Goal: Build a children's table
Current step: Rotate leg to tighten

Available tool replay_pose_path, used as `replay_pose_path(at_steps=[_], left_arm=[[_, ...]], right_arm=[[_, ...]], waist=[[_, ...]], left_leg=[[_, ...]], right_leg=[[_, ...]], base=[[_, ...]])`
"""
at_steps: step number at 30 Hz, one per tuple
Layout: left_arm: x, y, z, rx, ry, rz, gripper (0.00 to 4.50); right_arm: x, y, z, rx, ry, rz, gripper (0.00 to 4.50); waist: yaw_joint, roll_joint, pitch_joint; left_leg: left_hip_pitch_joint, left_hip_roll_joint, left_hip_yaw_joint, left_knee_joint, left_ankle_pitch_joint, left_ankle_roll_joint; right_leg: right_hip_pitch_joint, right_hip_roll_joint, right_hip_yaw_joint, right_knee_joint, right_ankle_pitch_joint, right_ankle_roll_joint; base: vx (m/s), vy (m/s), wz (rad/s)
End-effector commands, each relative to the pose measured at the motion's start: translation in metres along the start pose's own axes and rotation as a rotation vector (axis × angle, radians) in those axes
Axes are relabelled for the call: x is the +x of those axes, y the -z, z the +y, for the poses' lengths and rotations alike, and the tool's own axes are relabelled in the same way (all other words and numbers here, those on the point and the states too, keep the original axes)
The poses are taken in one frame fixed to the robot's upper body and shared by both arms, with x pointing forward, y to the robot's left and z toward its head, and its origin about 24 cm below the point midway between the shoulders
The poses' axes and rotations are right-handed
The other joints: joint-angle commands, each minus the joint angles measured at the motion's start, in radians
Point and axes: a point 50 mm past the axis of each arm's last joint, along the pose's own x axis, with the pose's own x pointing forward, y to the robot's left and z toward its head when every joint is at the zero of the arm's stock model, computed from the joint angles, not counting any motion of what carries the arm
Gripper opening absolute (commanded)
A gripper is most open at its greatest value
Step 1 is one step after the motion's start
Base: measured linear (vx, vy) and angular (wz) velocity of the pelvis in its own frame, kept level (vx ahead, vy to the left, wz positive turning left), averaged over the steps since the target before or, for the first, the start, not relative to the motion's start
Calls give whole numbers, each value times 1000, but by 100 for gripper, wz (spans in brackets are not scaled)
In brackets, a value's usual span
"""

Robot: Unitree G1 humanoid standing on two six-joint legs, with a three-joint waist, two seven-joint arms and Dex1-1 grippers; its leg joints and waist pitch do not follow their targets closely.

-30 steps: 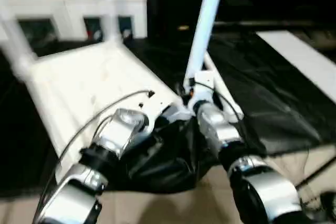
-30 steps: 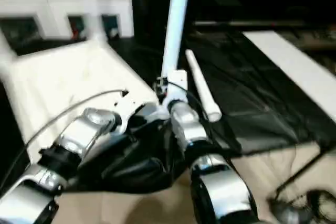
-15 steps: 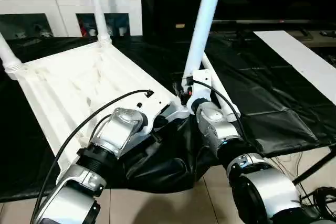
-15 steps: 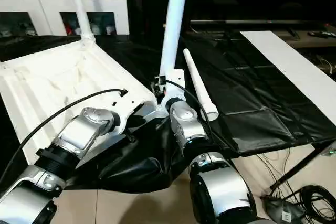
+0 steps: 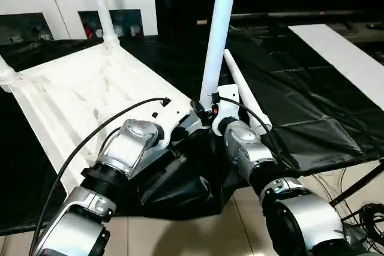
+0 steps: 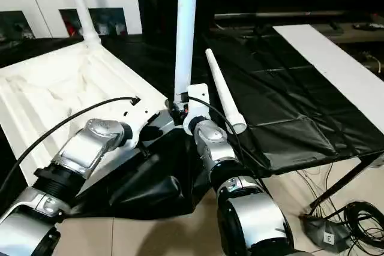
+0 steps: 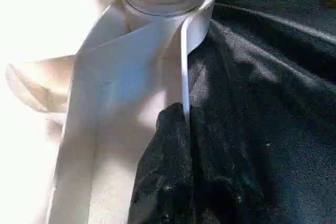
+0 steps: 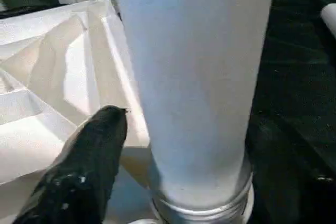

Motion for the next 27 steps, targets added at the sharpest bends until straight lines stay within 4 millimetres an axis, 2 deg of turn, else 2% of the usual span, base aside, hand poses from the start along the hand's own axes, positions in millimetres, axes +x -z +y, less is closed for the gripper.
replay_pose_path(at_steps=[1,3,6,7,9,10,12,14,15,18,20,27], left_arm=[[2,7,1,10,-15,46,0],[2,7,2,14,-15,44,0],[1,6,3,23,-7,41,0],[1,6,3,41,4,34,0],[1,6,3,58,14,27,0],[0,7,3,71,25,26,0],[-2,9,3,86,41,24,0],[-7,12,4,110,69,17,0],[-8,14,4,118,77,18,0],[-12,16,5,145,100,7,0],[-18,22,5,164,137,-7,0],[-38,37,2,196,246,-21,0]], right_arm=[[-4,26,11,39,-61,108,389],[-5,22,7,35,-77,82,402],[-5,18,3,1,-78,65,425],[-6,15,-1,-20,-70,53,433],[-6,13,-4,-29,-65,43,447],[-7,11,-7,-42,-75,38,447],[-8,9,-10,-64,-93,33,447],[-11,6,-16,-116,-132,26,447],[-13,5,-18,-124,-150,26,447],[-15,5,-22,-126,-180,26,447],[-21,3,-28,-145,-239,22,447],[-34,-7,-39,-183,-375,-23,447]], waist=[[-1,12,-31],[-1,18,-31],[-1,15,-30],[-1,20,-31],[-1,17,-33],[1,20,-34],[0,18,-38],[1,18,-43],[0,18,-47],[-1,18,-52],[-3,16,-53],[-3,10,-51]], left_leg=[[-16,22,7,-71,-213,6],[-15,22,8,-70,-214,8],[-15,22,9,-69,-211,12],[-15,22,9,-68,-195,13],[-14,23,10,-66,-182,13],[-14,22,10,-65,-177,15],[-16,22,12,-60,-137,22],[-19,19,15,-50,-66,39],[-27,17,16,-41,-3,61],[-28,13,17,-33,24,83],[-31,15,16,-28,44,111],[-26,20,20,-25,18,143]], right_leg=[[31,-64,49,-91,-237,-172],[31,-64,49,-91,-235,-175],[32,-64,49,-92,-238,-179],[32,-64,49,-90,-221,-185],[34,-63,49,-87,-194,-194],[34,-63,49,-85,-180,-198],[39,-62,48,-76,-112,-215],[42,-59,46,-64,1,-237],[48,-56,43,-54,98,-251],[48,-51,41,-44,196,-269],[50,-51,40,-35,268,-287],[47,-54,41,-35,213,-302]], base=[[0,0,0],[0,0,0],[0,0,0],[0,0,0],[0,0,0],[0,0,0],[0,0,0],[0,0,0],[0,0,0],[0,0,0],[0,0,0],[0,0,0]])
